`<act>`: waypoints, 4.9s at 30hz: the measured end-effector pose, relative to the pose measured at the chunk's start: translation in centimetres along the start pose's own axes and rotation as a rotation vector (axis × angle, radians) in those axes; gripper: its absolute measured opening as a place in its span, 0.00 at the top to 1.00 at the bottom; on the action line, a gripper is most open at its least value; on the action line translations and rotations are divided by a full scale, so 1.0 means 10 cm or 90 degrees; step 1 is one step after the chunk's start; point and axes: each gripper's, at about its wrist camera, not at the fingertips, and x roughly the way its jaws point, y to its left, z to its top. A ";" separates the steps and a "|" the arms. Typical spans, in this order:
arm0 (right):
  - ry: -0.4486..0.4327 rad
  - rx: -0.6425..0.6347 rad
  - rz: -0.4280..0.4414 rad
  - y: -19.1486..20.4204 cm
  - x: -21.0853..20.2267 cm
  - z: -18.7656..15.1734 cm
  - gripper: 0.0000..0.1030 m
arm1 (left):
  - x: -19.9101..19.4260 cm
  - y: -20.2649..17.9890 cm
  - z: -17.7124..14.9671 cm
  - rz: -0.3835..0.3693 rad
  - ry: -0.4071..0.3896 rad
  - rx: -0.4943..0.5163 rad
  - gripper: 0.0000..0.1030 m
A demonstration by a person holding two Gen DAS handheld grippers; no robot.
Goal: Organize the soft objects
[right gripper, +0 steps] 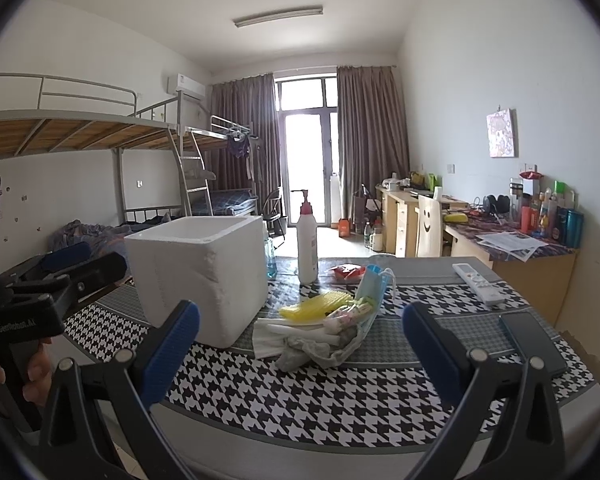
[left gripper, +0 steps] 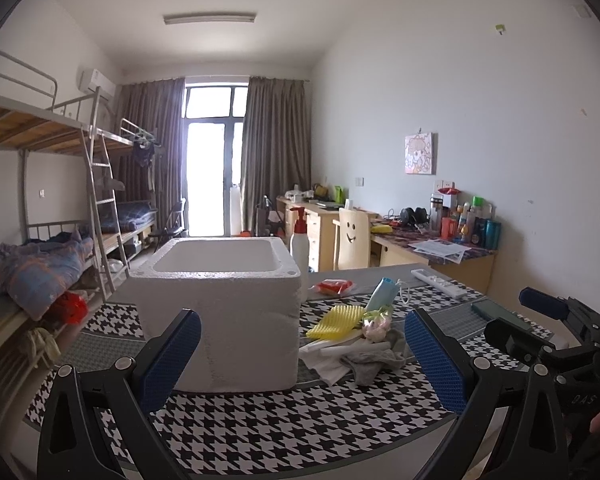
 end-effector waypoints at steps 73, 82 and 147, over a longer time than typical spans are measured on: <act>0.173 0.033 -0.035 -1.06 1.17 0.12 0.01 | 1.48 -0.75 -0.29 -0.120 0.254 0.090 0.01; 0.212 0.042 -0.012 -1.13 1.39 0.08 0.01 | 1.68 -0.83 -0.39 -0.123 0.292 0.089 0.01; 0.321 0.033 0.062 -1.18 2.38 0.13 0.89 | 1.99 -0.91 -0.56 -0.193 0.369 0.115 0.86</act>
